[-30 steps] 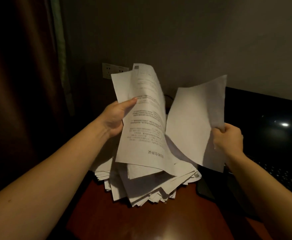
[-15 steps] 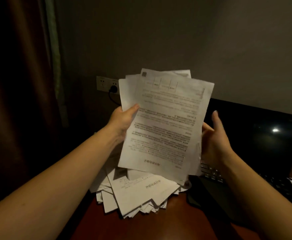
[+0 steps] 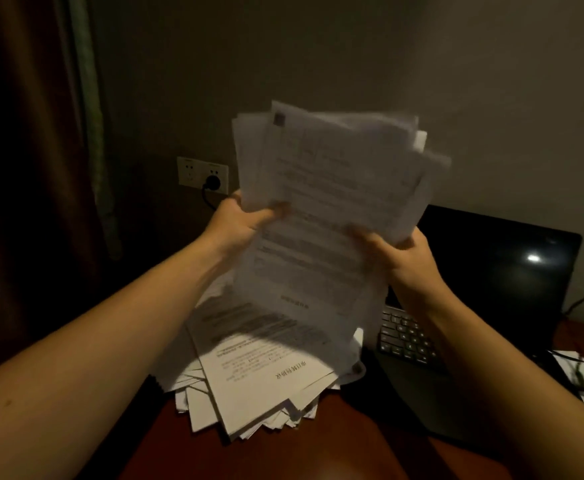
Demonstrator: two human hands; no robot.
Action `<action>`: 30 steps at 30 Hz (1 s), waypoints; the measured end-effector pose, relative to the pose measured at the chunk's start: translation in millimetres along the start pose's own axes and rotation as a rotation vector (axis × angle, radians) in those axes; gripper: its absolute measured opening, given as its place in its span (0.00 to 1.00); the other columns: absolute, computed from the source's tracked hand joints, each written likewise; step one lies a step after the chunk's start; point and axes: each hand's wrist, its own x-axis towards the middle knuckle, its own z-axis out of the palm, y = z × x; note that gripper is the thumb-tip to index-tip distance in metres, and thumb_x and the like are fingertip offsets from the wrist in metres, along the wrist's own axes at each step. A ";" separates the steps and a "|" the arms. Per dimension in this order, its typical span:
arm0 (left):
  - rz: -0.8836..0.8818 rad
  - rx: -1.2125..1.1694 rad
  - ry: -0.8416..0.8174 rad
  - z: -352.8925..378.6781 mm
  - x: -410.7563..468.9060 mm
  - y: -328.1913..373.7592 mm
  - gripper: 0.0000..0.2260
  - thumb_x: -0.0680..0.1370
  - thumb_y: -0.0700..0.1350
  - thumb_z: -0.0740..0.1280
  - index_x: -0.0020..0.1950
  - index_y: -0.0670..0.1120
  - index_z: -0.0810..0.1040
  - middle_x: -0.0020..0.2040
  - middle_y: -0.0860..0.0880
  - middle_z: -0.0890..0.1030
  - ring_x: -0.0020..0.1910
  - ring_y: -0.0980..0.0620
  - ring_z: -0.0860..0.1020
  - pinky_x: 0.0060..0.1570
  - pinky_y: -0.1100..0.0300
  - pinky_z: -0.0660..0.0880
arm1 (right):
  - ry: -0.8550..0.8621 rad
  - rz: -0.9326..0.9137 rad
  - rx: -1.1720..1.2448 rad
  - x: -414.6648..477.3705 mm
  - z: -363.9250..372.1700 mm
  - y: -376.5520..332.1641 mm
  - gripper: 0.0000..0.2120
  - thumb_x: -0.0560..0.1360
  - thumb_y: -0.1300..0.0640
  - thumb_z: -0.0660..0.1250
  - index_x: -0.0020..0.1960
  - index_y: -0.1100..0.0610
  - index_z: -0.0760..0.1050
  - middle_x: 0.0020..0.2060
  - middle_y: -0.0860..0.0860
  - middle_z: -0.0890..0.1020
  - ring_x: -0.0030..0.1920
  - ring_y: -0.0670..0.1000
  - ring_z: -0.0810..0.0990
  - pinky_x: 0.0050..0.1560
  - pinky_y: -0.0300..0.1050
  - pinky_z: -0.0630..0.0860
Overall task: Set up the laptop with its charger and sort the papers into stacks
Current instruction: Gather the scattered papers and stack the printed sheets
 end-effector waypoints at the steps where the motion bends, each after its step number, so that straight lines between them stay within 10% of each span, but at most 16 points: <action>1: 0.022 0.037 -0.006 1.5 -3.4 -1.8 0.24 0.72 0.45 0.78 0.65 0.46 0.75 0.55 0.52 0.84 0.50 0.54 0.84 0.42 0.63 0.81 | 0.001 -0.009 -0.016 0.0 2.8 2.4 0.24 0.71 0.57 0.76 0.65 0.59 0.75 0.56 0.53 0.84 0.55 0.52 0.84 0.51 0.51 0.83; 17: 0.035 0.114 0.072 -11.0 -49.7 -58.3 0.04 0.77 0.44 0.73 0.51 0.52 0.82 0.44 0.57 0.87 0.47 0.54 0.85 0.40 0.66 0.80 | -0.137 0.205 -0.119 -26.3 13.2 33.8 0.14 0.72 0.60 0.74 0.56 0.50 0.81 0.50 0.45 0.86 0.51 0.47 0.84 0.50 0.47 0.83; 30: -0.097 0.077 -0.161 93.3 -77.7 -69.2 0.18 0.82 0.40 0.67 0.61 0.64 0.72 0.58 0.52 0.84 0.52 0.53 0.84 0.51 0.50 0.83 | 0.126 0.235 -0.076 -92.0 -95.0 13.8 0.21 0.75 0.68 0.68 0.67 0.58 0.71 0.52 0.50 0.85 0.49 0.48 0.86 0.38 0.37 0.81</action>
